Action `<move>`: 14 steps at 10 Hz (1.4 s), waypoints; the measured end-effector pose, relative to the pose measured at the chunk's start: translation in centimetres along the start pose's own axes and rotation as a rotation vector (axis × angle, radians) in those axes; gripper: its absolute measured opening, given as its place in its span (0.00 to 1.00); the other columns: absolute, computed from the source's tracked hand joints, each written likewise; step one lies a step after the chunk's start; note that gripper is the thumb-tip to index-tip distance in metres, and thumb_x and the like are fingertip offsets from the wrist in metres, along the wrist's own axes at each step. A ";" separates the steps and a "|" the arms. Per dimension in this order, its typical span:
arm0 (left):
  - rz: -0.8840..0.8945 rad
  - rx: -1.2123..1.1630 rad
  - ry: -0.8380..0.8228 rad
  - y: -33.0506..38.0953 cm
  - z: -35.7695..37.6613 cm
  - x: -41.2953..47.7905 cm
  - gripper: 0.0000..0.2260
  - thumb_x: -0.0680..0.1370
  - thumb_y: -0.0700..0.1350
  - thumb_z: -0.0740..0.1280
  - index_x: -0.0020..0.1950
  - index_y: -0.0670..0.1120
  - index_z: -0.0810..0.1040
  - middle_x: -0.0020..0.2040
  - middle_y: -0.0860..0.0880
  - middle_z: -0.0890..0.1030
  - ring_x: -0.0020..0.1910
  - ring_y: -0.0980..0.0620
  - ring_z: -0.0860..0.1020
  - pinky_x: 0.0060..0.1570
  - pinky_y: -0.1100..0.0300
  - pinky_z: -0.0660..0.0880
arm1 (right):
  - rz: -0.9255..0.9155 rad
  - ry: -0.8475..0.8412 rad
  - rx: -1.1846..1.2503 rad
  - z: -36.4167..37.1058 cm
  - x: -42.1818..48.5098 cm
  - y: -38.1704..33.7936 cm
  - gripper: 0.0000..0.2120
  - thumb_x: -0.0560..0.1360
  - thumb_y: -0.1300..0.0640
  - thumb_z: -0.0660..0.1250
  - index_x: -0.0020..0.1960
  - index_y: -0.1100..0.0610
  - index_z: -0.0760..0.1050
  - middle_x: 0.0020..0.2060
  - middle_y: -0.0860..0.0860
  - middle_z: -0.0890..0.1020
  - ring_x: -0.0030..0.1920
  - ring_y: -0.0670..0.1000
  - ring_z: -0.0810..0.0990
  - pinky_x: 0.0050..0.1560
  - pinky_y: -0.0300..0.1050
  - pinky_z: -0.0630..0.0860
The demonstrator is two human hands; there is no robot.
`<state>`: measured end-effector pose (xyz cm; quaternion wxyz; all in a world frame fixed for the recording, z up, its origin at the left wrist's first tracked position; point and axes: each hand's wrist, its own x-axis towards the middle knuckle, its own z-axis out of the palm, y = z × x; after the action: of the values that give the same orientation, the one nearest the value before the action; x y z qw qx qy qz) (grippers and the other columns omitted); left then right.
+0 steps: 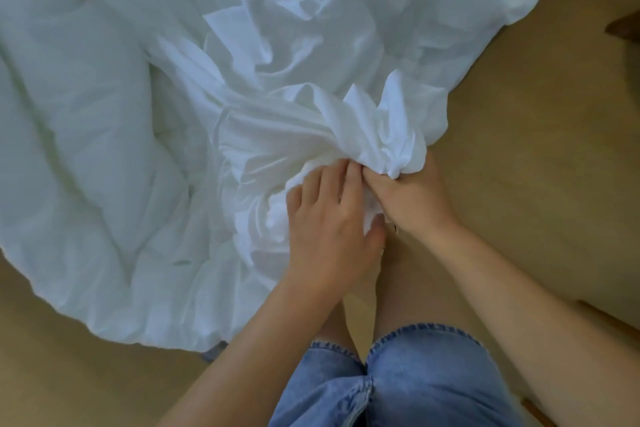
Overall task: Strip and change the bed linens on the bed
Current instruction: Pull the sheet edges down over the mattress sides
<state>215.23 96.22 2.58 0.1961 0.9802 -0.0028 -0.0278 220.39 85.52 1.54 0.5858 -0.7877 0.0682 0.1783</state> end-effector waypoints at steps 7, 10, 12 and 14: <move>-0.592 -1.063 -0.318 -0.1 1.2 1.6 0.08 0.78 0.34 0.59 0.52 0.42 0.76 0.43 0.52 0.80 0.43 0.62 0.79 0.40 0.71 0.76 | 0.082 -0.363 -0.284 -0.3 0.0 -1.3 0.32 0.70 0.44 0.63 0.71 0.49 0.58 0.66 0.50 0.65 0.61 0.53 0.73 0.57 0.51 0.76; -0.654 -1.138 0.004 2.4 2.1 2.7 0.06 0.76 0.44 0.65 0.43 0.56 0.74 0.35 0.60 0.81 0.44 0.55 0.81 0.36 0.76 0.73 | 0.280 -0.690 0.140 -2.6 0.2 -2.7 0.25 0.72 0.35 0.56 0.64 0.45 0.68 0.65 0.44 0.71 0.65 0.41 0.70 0.67 0.42 0.67; -0.894 -0.936 0.103 1.7 3.2 3.9 0.07 0.76 0.42 0.64 0.38 0.49 0.75 0.32 0.55 0.79 0.32 0.60 0.78 0.30 0.70 0.72 | 0.358 -0.522 0.357 -2.6 1.5 -0.1 0.15 0.76 0.53 0.56 0.54 0.53 0.79 0.48 0.46 0.84 0.51 0.44 0.81 0.48 0.33 0.76; -0.895 -0.967 0.006 1.4 2.8 3.5 0.07 0.77 0.41 0.64 0.42 0.52 0.74 0.40 0.52 0.79 0.40 0.54 0.78 0.36 0.62 0.73 | -0.001 -0.275 -0.154 -4.2 2.5 2.5 0.09 0.71 0.63 0.67 0.43 0.49 0.73 0.45 0.42 0.75 0.46 0.38 0.75 0.46 0.31 0.72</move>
<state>218.56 93.78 0.39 0.5841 0.6880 0.4184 -0.1020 222.76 81.07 -0.52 0.5275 -0.7984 -0.0272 0.2890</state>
